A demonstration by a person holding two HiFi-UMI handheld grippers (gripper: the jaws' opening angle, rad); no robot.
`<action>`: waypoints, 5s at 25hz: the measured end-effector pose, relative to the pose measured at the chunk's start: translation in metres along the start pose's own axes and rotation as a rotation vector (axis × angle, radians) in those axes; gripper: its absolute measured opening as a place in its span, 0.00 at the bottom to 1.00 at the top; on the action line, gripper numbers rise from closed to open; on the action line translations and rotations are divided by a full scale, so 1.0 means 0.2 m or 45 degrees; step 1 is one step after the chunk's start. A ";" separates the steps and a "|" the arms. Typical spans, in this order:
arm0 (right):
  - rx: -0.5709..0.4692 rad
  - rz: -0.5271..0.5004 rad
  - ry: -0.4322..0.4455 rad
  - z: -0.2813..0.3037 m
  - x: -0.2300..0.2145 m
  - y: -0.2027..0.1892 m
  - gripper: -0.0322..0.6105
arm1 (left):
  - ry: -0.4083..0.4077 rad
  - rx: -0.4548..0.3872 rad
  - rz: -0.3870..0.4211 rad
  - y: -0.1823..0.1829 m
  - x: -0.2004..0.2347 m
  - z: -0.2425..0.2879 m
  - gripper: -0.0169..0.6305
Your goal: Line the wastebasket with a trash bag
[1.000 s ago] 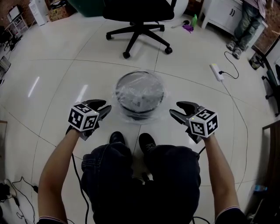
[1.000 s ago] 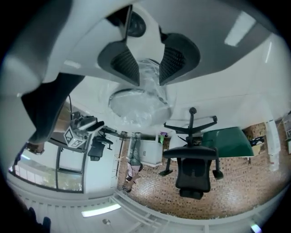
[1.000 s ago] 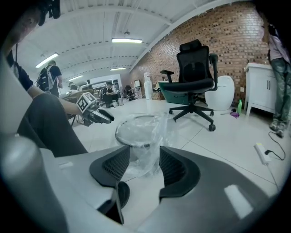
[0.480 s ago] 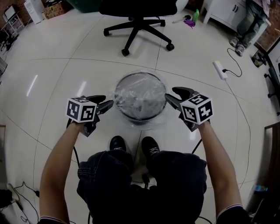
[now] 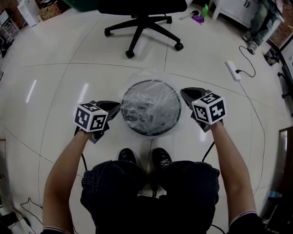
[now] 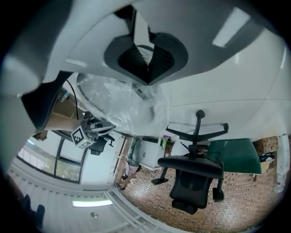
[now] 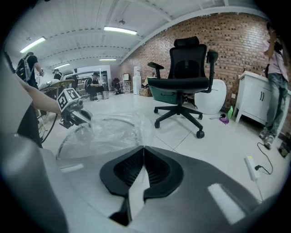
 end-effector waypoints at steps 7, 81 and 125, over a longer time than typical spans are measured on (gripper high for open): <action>-0.001 0.031 -0.034 0.13 -0.11 -0.01 0.05 | -0.009 0.057 0.036 -0.01 0.06 0.11 0.05; 0.240 0.118 0.363 0.08 0.18 -0.66 0.05 | 0.005 0.237 -0.036 -0.49 -0.25 0.19 0.05; -0.356 -0.290 0.208 -0.64 0.66 0.30 0.05 | 0.323 -0.552 0.237 0.43 -0.88 -0.81 0.04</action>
Point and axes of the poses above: the fingertips, and each gripper's own axes: z forward along the fingers, x to its left, y out of its top, the point moved 8 cm from there along -z, backward along the fingers, and after that the axes turned 10 degrees about y, right-handed, at the moved point
